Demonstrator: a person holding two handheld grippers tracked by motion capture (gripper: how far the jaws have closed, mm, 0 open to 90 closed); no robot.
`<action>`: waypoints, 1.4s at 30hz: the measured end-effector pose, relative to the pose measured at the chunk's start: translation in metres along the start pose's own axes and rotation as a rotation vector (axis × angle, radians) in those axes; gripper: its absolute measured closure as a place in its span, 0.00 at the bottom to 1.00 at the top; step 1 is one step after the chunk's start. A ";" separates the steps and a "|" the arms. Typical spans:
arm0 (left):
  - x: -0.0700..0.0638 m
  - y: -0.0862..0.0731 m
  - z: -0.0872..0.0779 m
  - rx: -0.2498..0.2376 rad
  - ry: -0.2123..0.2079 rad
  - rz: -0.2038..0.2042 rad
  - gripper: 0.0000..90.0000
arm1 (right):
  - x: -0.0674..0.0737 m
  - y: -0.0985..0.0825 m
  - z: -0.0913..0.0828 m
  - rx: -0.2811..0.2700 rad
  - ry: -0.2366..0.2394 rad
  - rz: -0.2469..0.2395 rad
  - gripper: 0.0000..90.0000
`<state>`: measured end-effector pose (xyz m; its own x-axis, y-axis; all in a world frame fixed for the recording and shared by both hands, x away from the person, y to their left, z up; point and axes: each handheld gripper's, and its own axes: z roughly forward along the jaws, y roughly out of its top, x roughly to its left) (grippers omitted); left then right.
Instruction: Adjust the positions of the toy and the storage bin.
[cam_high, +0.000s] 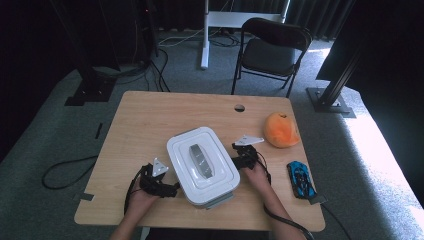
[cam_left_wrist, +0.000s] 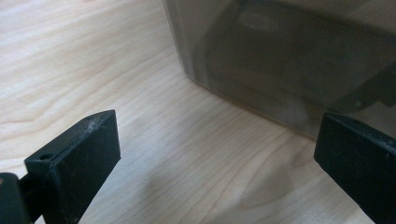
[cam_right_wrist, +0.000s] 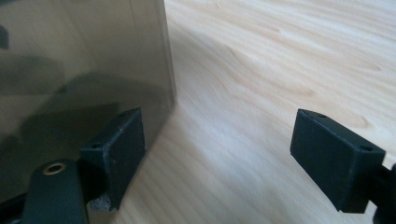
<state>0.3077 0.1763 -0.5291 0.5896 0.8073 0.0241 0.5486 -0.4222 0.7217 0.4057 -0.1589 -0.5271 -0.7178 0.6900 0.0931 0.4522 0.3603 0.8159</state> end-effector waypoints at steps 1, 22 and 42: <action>0.001 -0.001 0.001 0.012 0.009 0.008 0.01 | 0.000 -0.002 -0.002 0.019 -0.025 -0.012 0.19; -0.010 0.000 0.006 0.029 -0.014 0.036 0.01 | 0.010 -0.074 -0.089 0.011 -0.094 0.034 0.15; 0.001 -0.012 0.003 0.034 -0.048 -0.008 0.01 | 0.006 -0.092 -0.139 -0.042 -0.094 0.100 0.15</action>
<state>0.3038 0.1810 -0.5400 0.6123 0.7905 -0.0156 0.5729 -0.4299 0.6978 0.2862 -0.2754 -0.5218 -0.6166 0.7777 0.1223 0.4948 0.2619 0.8286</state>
